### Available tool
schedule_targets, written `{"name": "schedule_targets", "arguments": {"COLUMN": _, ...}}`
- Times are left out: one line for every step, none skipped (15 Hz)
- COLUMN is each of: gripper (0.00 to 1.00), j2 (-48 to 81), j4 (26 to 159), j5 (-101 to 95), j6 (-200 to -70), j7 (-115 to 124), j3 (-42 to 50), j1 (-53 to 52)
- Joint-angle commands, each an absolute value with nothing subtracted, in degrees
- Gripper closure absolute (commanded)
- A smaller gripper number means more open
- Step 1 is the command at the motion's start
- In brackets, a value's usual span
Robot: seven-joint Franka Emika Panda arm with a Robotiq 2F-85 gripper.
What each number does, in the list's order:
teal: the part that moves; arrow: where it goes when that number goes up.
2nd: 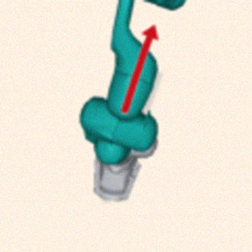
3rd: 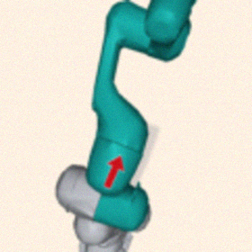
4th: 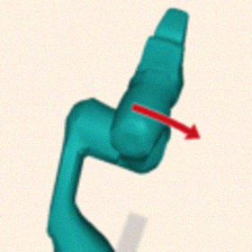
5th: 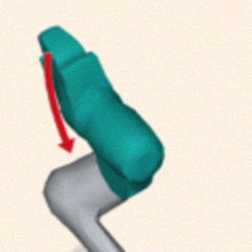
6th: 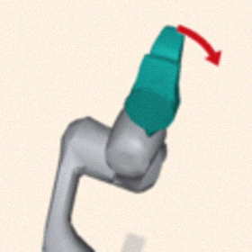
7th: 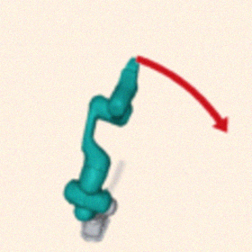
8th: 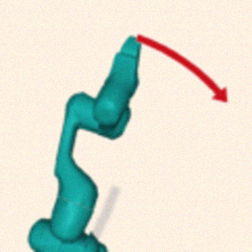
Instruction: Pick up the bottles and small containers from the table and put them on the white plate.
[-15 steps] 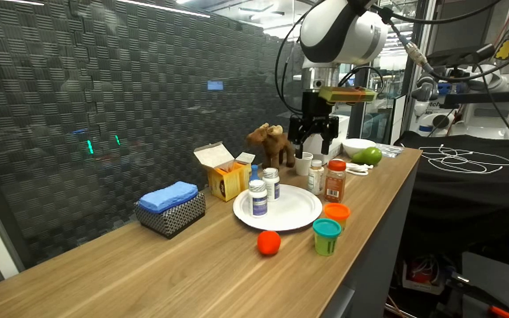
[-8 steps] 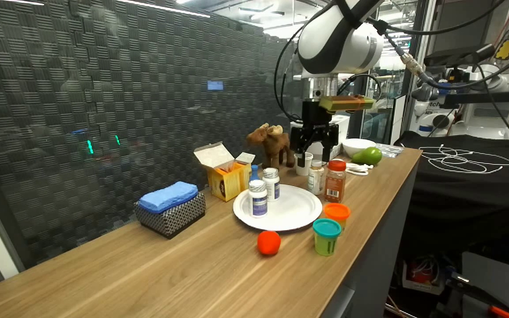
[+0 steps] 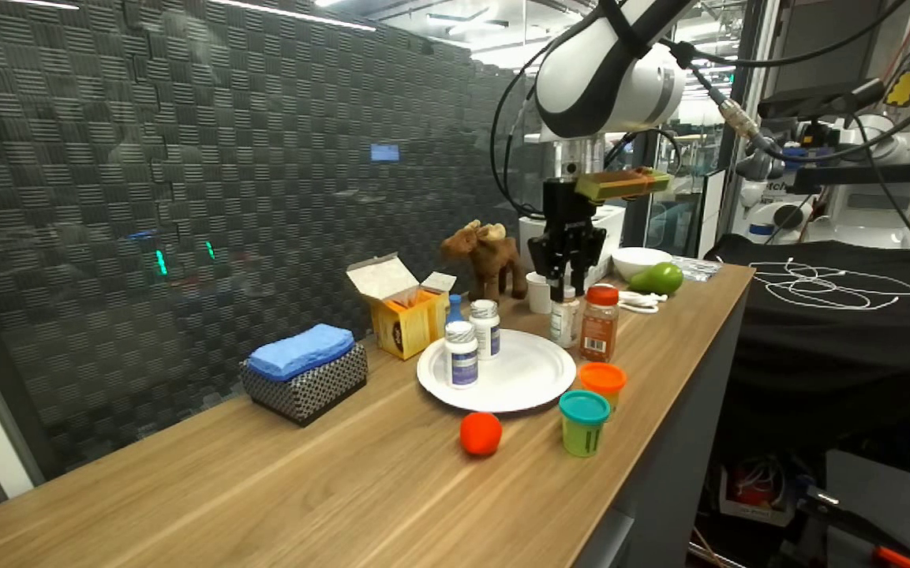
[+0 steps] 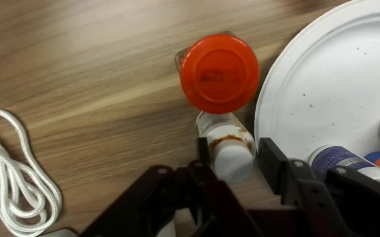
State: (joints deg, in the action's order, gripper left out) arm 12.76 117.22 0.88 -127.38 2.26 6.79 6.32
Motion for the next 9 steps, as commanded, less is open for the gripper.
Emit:
{"name": "schedule_targets", "arguments": {"gripper": 0.85, "j2": 12.7, "j4": 116.1, "j5": -2.2, "j6": -126.8, "j7": 3.8, "j3": 7.4, "j1": 6.1}}
{"name": "schedule_targets", "arguments": {"gripper": 0.92, "j2": 12.6, "j4": 116.1, "j5": -2.7, "j6": -126.7, "j7": 3.9, "j3": 7.5, "j1": 6.1}}
{"name": "schedule_targets", "arguments": {"gripper": 0.93, "j2": 12.4, "j4": 116.2, "j5": -3.5, "j6": -126.7, "j7": 4.4, "j3": 7.6, "j1": 6.0}}
{"name": "schedule_targets", "arguments": {"gripper": 0.93, "j2": 12.2, "j4": 116.2, "j5": -3.9, "j6": -126.6, "j7": 4.9, "j3": 7.6, "j1": 6.0}}
{"name": "schedule_targets", "arguments": {"gripper": 0.93, "j2": 11.7, "j4": 116.2, "j5": -4.2, "j6": -126.6, "j7": 5.8, "j3": 7.7, "j1": 5.9}}
{"name": "schedule_targets", "arguments": {"gripper": 0.93, "j2": 11.0, "j4": 116.2, "j5": -4.0, "j6": -126.7, "j7": 6.6, "j3": 7.6, "j1": 5.8}}
{"name": "schedule_targets", "arguments": {"gripper": 0.93, "j2": 10.0, "j4": 116.4, "j5": -3.9, "j6": -126.9, "j7": 7.9, "j3": 7.4, "j1": 5.5}}
{"name": "schedule_targets", "arguments": {"gripper": 0.93, "j2": 9.3, "j4": 116.3, "j5": -3.8, "j6": -126.9, "j7": 8.8, "j3": 7.3, "j1": 5.3}}
{"name": "schedule_targets", "arguments": {"gripper": 0.93, "j2": 7.9, "j4": 116.3, "j5": -3.1, "j6": -126.5, "j7": 9.6, "j3": 6.8, "j1": 4.9}}
